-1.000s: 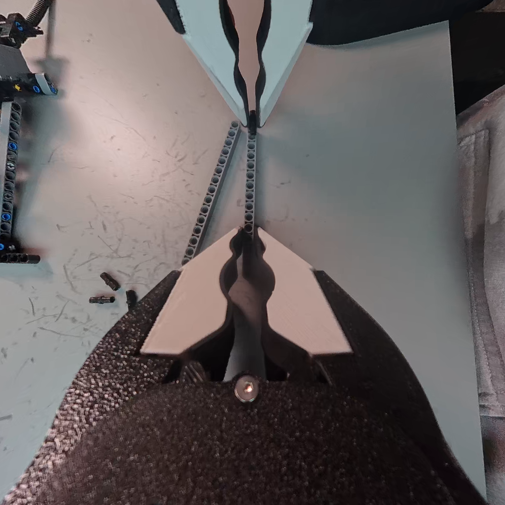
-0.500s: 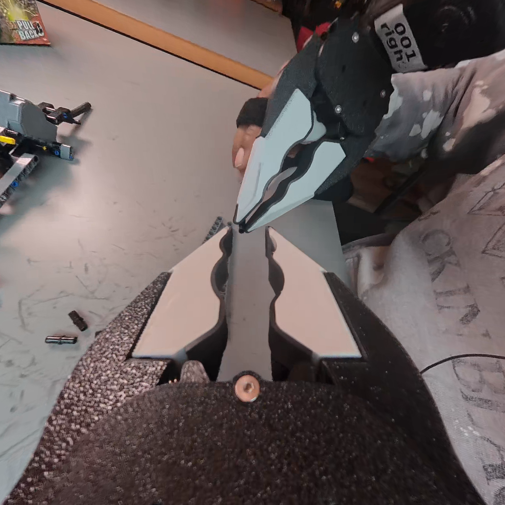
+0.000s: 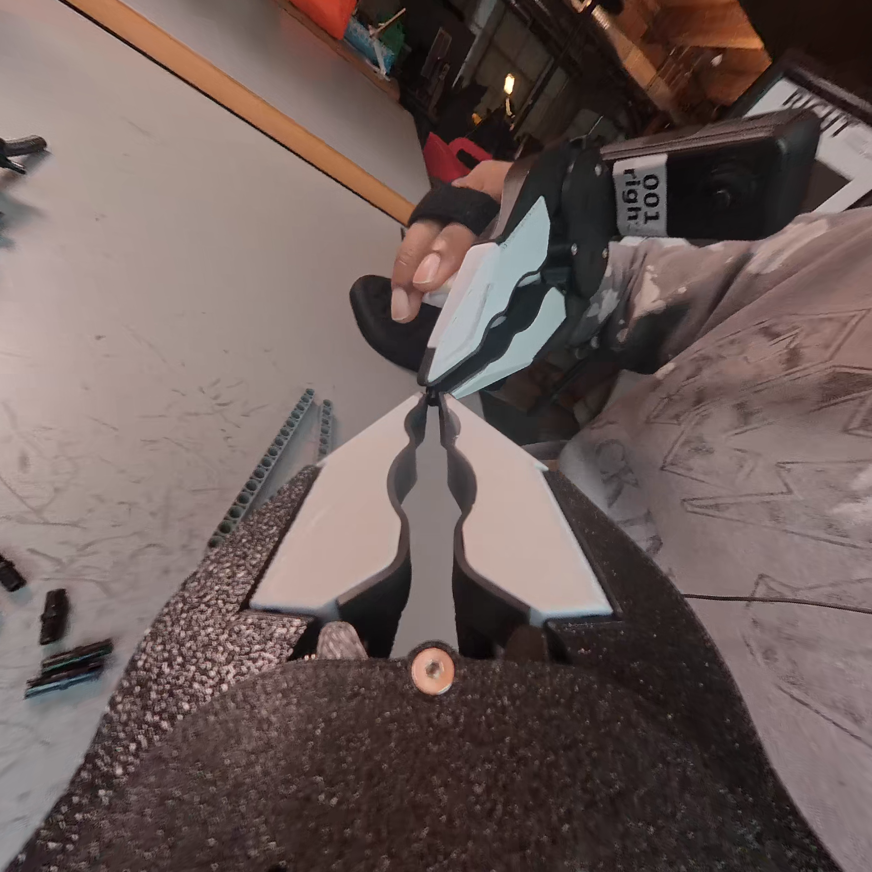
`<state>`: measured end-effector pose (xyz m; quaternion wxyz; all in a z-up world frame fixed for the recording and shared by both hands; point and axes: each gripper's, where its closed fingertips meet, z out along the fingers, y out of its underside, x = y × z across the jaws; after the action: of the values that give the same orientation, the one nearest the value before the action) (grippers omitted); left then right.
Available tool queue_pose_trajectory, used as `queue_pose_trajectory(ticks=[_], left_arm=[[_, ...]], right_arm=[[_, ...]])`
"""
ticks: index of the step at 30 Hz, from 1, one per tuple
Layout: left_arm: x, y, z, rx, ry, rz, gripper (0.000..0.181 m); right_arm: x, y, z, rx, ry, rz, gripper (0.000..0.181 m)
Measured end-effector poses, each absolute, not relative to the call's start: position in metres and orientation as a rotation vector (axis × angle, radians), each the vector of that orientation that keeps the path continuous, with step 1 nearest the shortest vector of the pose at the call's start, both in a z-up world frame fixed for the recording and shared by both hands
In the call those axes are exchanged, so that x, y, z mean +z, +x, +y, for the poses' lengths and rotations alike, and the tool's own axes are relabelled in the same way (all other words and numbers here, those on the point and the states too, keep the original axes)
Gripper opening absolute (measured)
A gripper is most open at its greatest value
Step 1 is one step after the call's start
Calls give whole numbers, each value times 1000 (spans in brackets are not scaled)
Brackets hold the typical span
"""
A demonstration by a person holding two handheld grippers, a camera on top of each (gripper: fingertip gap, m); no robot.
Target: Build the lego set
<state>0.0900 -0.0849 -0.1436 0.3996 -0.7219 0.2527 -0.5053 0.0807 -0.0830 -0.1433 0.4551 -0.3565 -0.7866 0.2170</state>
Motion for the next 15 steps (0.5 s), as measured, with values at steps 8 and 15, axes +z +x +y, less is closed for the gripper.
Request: queue_pose_trajectory(ticks=[8, 15], left_arm=[[-102, 92, -108, -1754, -1591, 567, 4], [-103, 92, -105, -1766, -1602, 537, 5]], right_arm=[[-102, 84, -107, 832, -804, -1808, 5], [-103, 84, -104, 827, -899, -1848, 4]])
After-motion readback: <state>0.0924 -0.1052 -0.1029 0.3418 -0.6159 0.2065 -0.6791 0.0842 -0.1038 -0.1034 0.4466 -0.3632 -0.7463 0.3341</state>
